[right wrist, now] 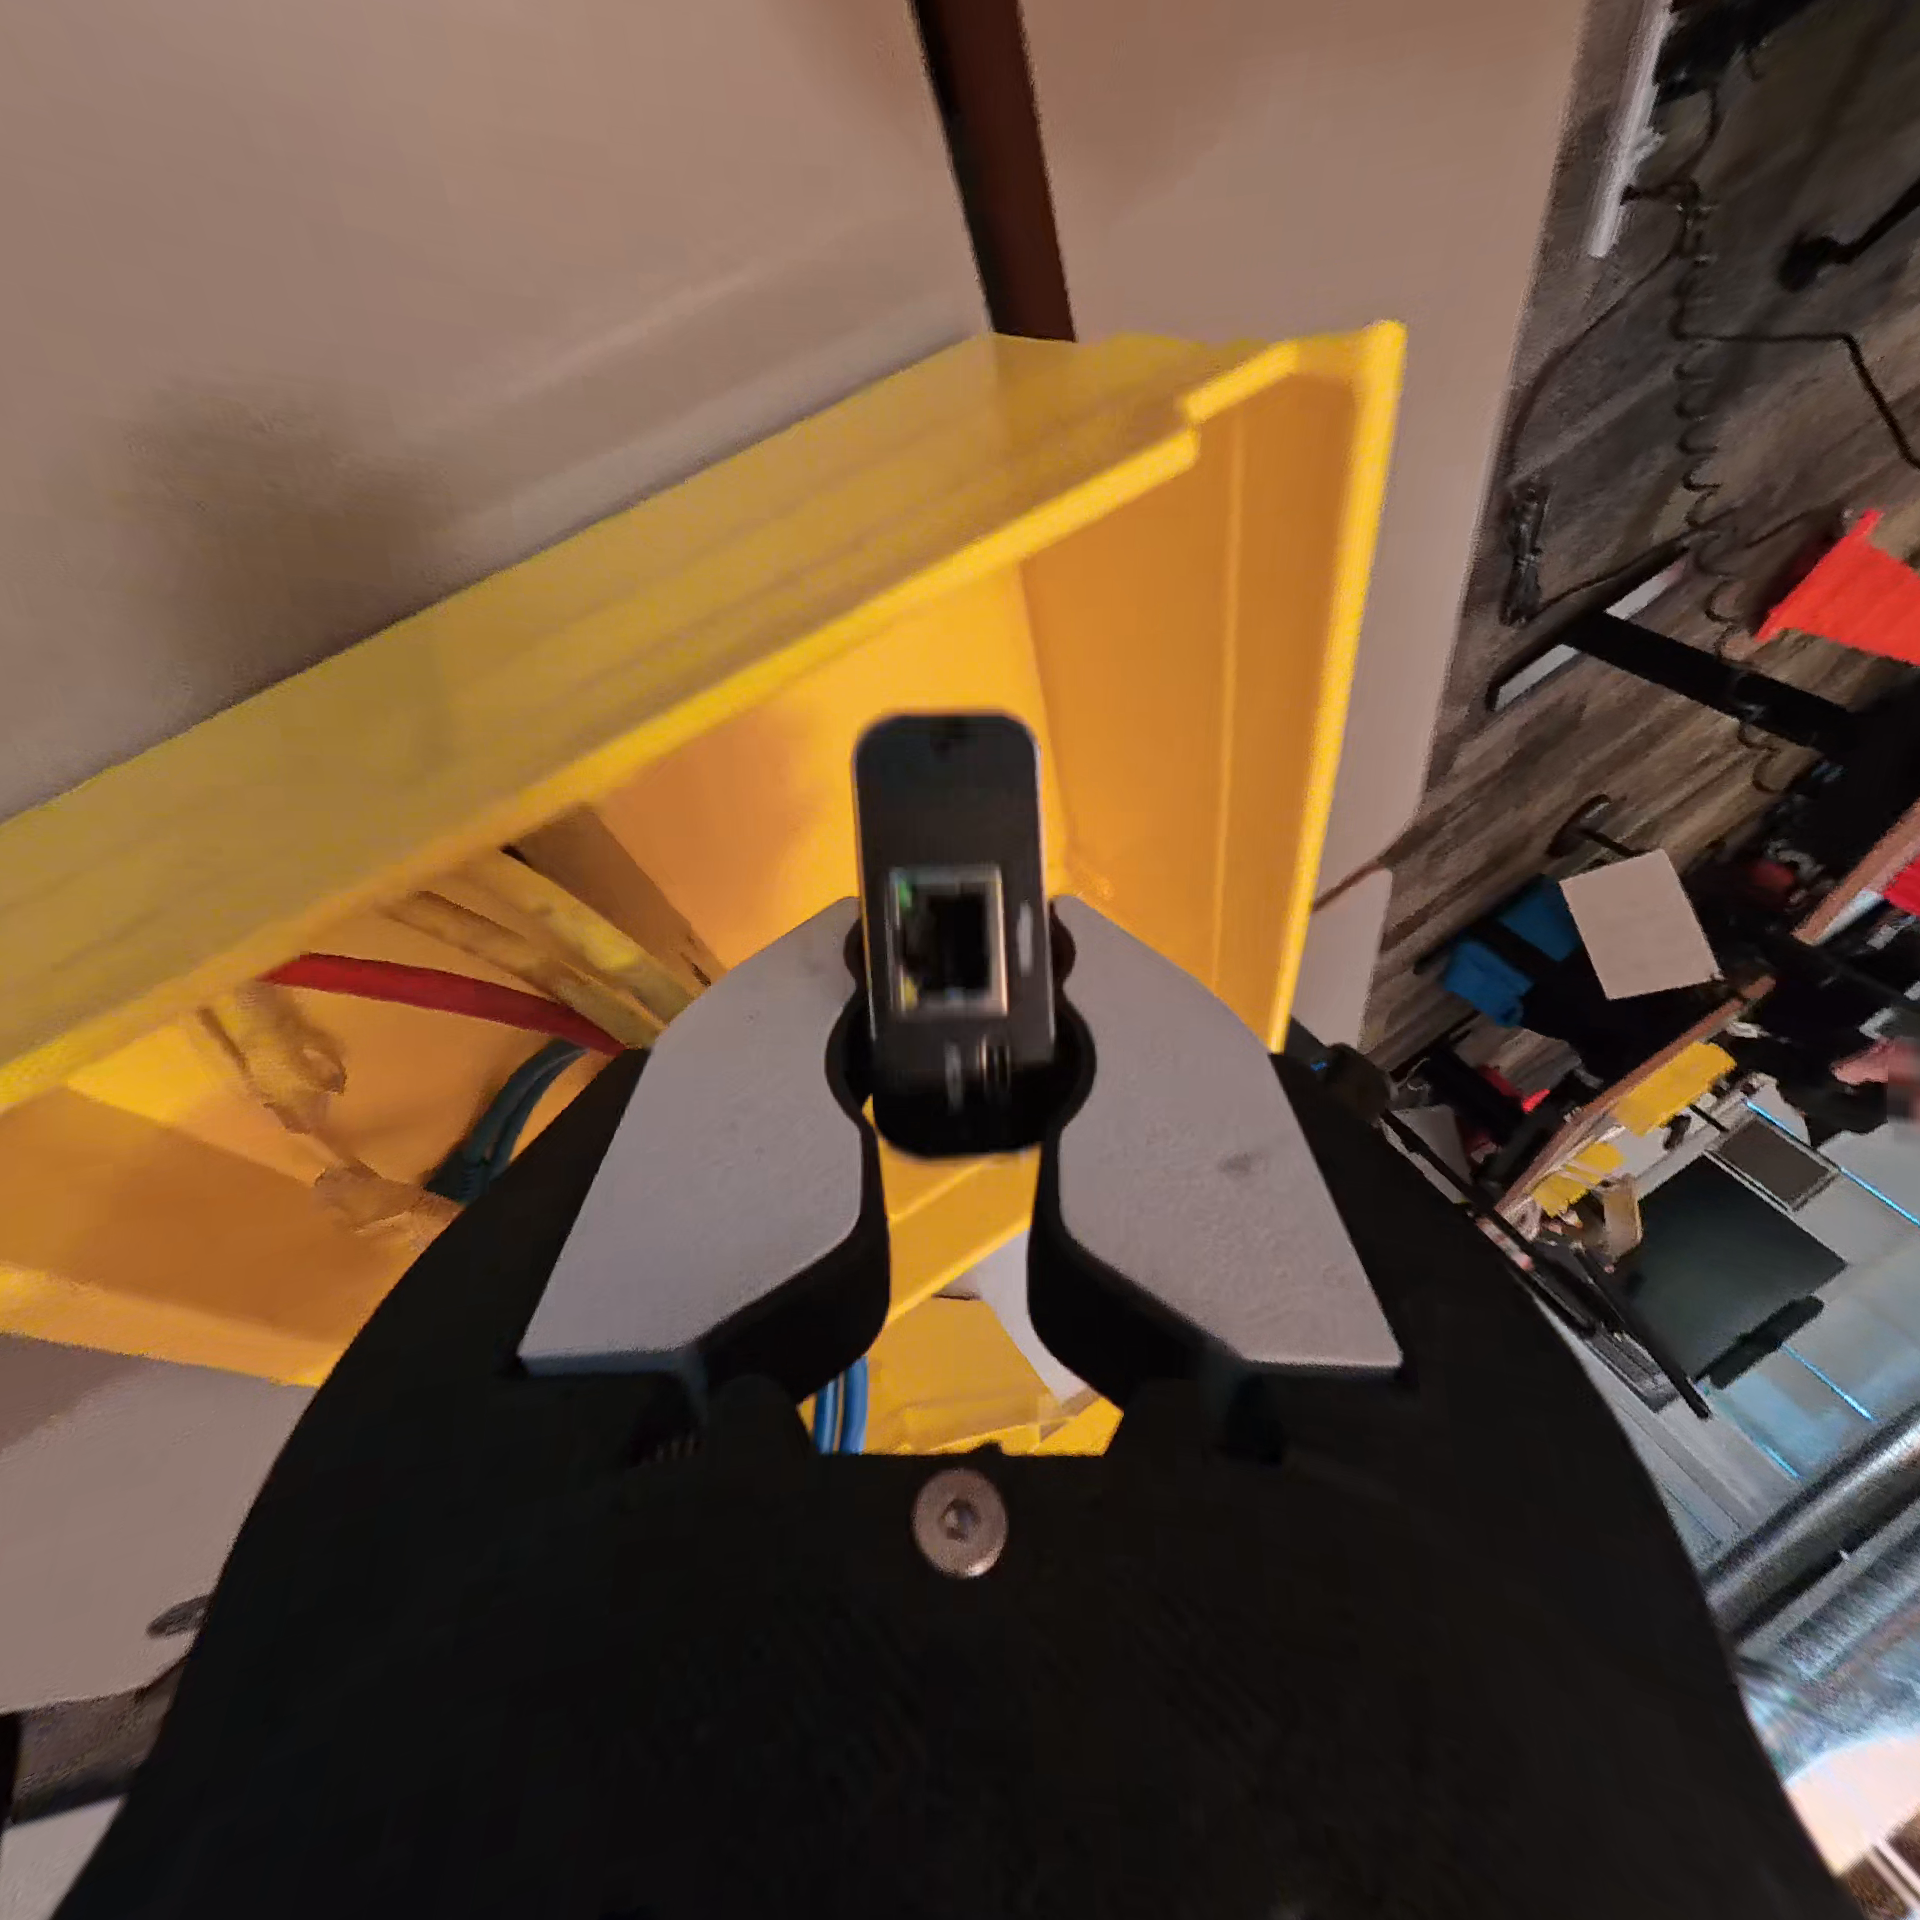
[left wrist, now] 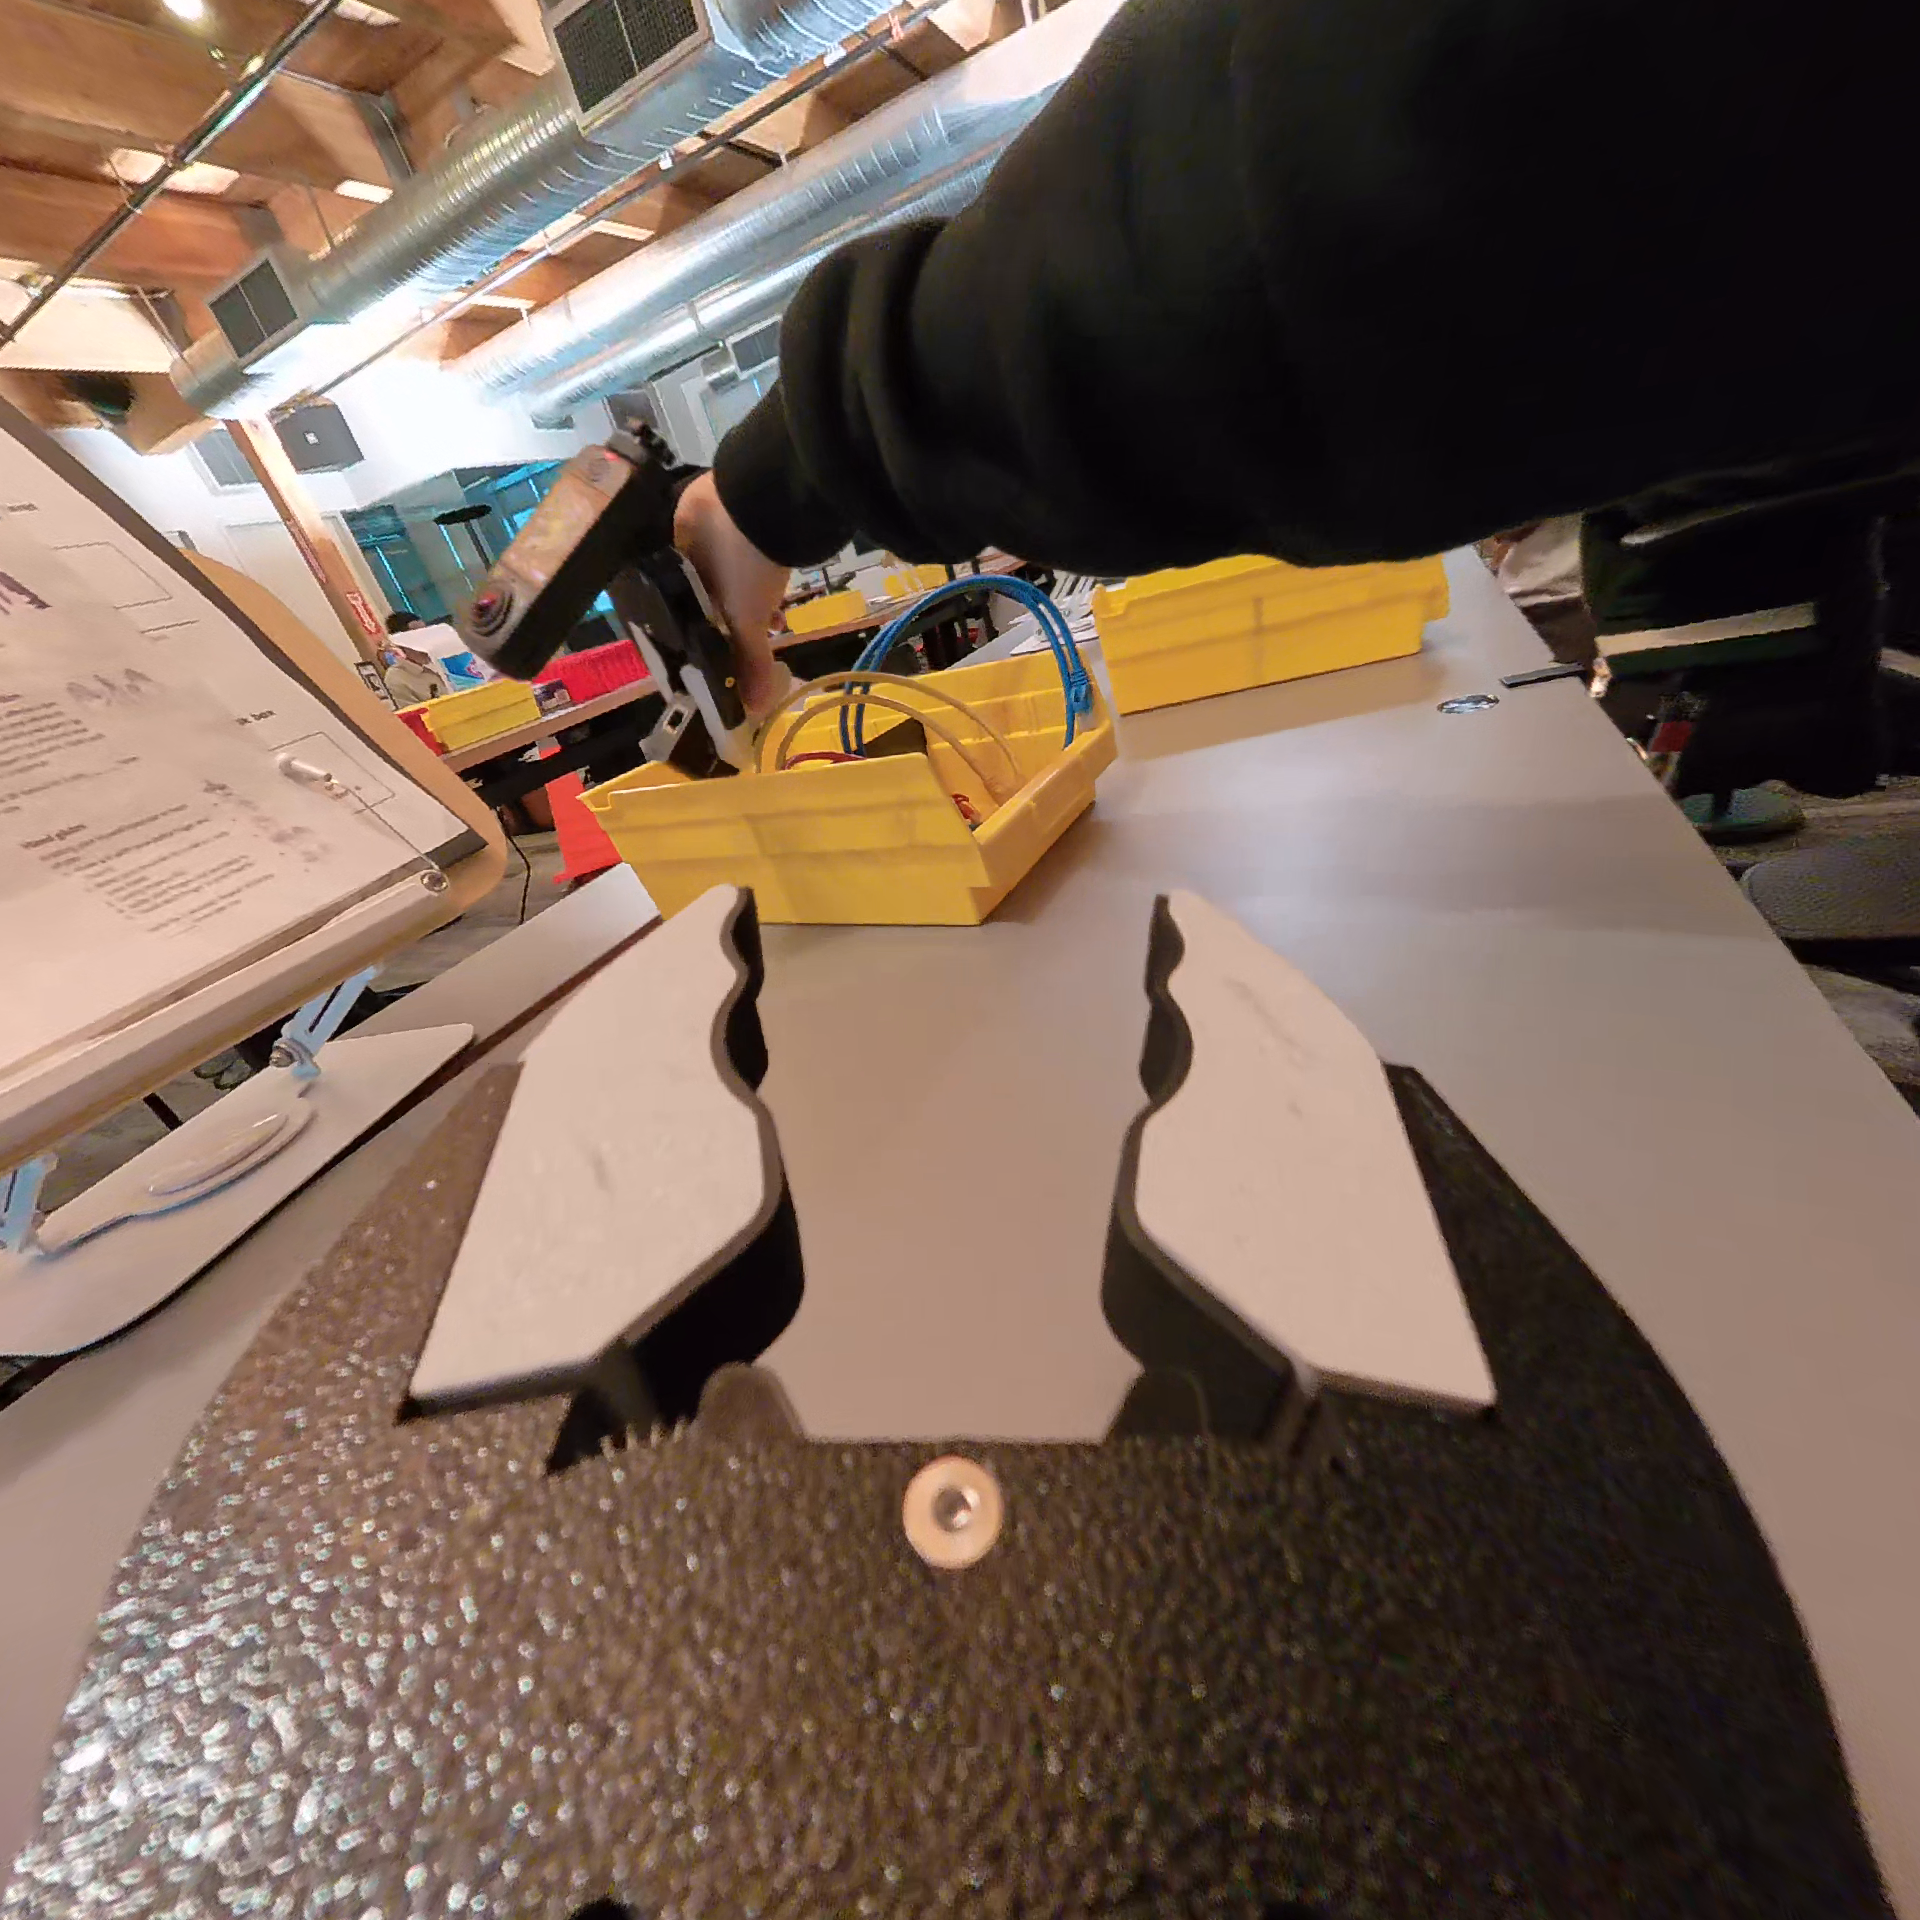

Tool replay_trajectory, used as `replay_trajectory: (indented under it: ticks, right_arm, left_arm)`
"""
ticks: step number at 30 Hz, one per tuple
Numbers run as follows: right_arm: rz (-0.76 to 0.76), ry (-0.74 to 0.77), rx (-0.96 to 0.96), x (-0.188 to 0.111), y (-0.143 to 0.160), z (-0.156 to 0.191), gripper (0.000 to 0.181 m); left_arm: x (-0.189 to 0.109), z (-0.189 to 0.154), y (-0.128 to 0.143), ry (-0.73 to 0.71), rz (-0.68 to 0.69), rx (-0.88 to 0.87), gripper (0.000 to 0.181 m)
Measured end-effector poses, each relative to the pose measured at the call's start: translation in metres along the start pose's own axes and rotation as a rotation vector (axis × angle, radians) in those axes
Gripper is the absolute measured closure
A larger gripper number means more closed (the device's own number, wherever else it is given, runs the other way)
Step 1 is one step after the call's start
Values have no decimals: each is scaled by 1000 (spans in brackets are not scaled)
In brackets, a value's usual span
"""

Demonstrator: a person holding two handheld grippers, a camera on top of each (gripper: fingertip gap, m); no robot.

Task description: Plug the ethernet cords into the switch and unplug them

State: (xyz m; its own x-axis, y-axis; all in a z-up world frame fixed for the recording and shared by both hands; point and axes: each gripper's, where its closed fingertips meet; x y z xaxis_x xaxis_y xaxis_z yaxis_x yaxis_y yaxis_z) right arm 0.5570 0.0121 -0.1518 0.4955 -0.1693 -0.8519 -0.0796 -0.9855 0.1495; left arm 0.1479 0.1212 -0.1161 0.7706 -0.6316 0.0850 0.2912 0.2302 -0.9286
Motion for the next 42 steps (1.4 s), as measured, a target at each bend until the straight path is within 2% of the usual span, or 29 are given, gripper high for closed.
replay_trajectory:
  ticks: [6, 8, 12, 15, 18, 20, 23, 26, 28, 31, 33, 36, 38, 39, 40, 42]
  right_arm:
    - [-2, -42, -2, 5, 0, 11, 152]
    - [-61, 3, 19, 1, 1, 3, 136]
    - [-132, 23, 66, -21, 19, -7, 136]
    - [-252, 86, 202, -49, 38, -6, 135]
    - [-461, 102, 422, -81, 70, 29, 134]
    - [-620, 62, 591, -95, 97, 73, 130]
    - [-794, 6, 761, -93, 143, 144, 126]
    - [-780, -4, 951, -68, 187, 189, 118]
    - [-754, -8, 1035, -55, 206, 206, 110]
    - [-774, -30, 1051, -56, 211, 208, 106]
    - [-798, 15, 1086, -64, 214, 198, 104]
    - [-862, 12, 1044, -81, 206, 196, 103]
    - [-892, 23, 1008, -90, 204, 196, 104]
    - [-898, 33, 1006, -93, 205, 195, 104]
    - [-902, 40, 1014, -95, 206, 194, 104]
    - [-922, 34, 1024, -100, 203, 193, 105]
  left_arm:
    - [-1, -2, 0, 13, 1, -12, 111]
    - [-1, -2, -1, 15, -6, -22, 111]
    - [-1, -1, 2, 14, 6, -24, 111]
    - [0, -1, 5, 9, 25, -7, 111]
    - [0, -1, 11, -2, 52, 1, 112]
    - [2, 2, 17, -28, 89, 5, 113]
    - [11, 12, 33, -102, 181, -24, 116]
    - [43, 21, 46, -176, 271, -163, 117]
    - [83, 16, 47, -138, 317, -221, 110]
    - [157, 19, 47, -130, 381, -251, 94]
    - [207, 32, 56, -180, 442, -280, 84]
    - [262, 57, 85, -307, 555, -276, 85]
    - [286, 56, 111, -307, 660, -333, 82]
    - [295, 52, 117, -290, 677, -387, 89]
    - [302, 50, 119, -276, 687, -414, 108]
    - [297, 61, 125, -339, 741, -330, 138]
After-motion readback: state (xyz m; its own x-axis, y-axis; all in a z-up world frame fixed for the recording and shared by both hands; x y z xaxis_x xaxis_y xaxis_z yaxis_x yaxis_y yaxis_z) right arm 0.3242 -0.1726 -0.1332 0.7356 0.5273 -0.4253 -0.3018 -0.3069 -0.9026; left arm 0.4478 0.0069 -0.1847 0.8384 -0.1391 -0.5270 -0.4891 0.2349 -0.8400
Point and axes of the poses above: each gripper's, where its closed fingertips meet, x out along the fingers, y out of its underside, z = x × y across the jaws, and after that the axes turned 7 degrees about x, right-handed
